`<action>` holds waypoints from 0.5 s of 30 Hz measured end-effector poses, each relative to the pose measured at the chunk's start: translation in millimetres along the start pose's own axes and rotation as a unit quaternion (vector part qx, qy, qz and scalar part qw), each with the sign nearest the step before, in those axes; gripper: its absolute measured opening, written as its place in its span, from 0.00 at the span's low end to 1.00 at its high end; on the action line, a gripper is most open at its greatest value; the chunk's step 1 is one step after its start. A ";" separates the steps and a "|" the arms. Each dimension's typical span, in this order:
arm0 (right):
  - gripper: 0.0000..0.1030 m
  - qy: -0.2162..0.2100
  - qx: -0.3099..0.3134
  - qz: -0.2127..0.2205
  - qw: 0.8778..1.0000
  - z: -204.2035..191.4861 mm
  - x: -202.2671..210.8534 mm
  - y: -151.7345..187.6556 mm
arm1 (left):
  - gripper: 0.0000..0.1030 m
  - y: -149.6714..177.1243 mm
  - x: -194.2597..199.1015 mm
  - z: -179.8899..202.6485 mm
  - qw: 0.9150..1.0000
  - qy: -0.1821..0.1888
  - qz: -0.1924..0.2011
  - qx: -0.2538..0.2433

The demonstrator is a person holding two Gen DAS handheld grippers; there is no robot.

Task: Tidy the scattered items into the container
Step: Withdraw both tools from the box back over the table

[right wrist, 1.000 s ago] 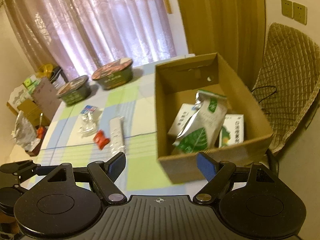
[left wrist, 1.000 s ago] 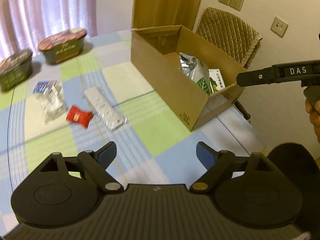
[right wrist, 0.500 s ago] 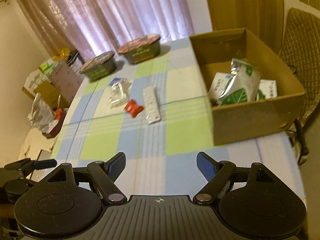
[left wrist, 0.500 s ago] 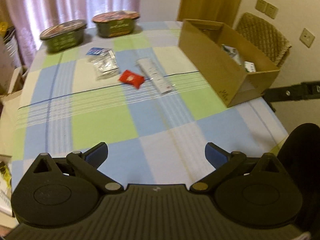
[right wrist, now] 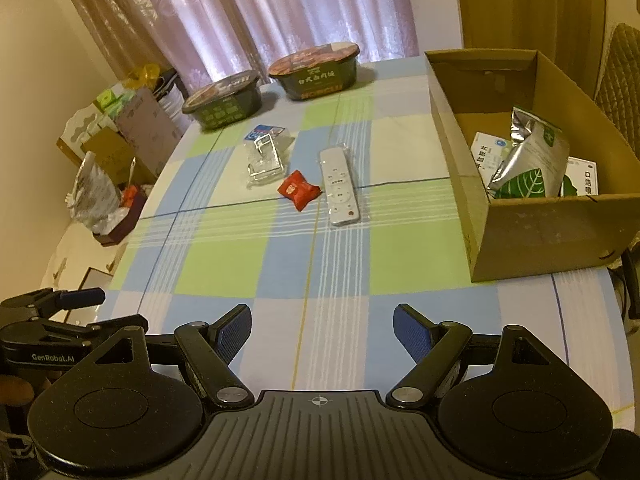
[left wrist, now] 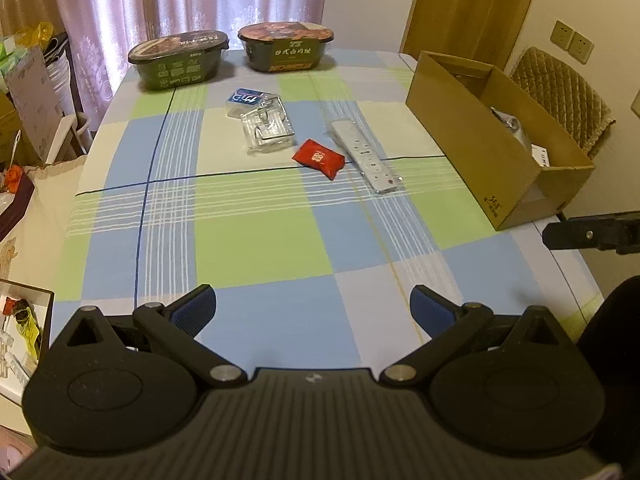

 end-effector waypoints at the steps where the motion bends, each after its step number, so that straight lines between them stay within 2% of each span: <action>1: 0.81 0.000 -0.001 -0.002 1.000 0.7 -2.5 -0.6 | 0.98 -1.8 -2.6 -0.7 1.000 0.000 -0.001 -0.001; 8: 0.81 0.002 0.003 -0.021 1.000 4.0 -25.9 -4.9 | 0.98 -15.9 -26.2 -8.0 1.000 -0.001 -0.007 0.000; 15: 0.81 0.001 0.015 -0.026 1.000 4.9 -52.6 -23.8 | 0.99 -36.0 -54.9 -14.4 1.000 -0.003 -0.010 -0.007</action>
Point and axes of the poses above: each gripper's, at about its wrist camera, not at the fingertips, and x roughly against the way its jaws point, z to its right, y to its underside, the point moved 9 cm from there along -x, roughly the way its jaws point, and after that the axes turned 3 degrees about x, right-handed, at the moved point
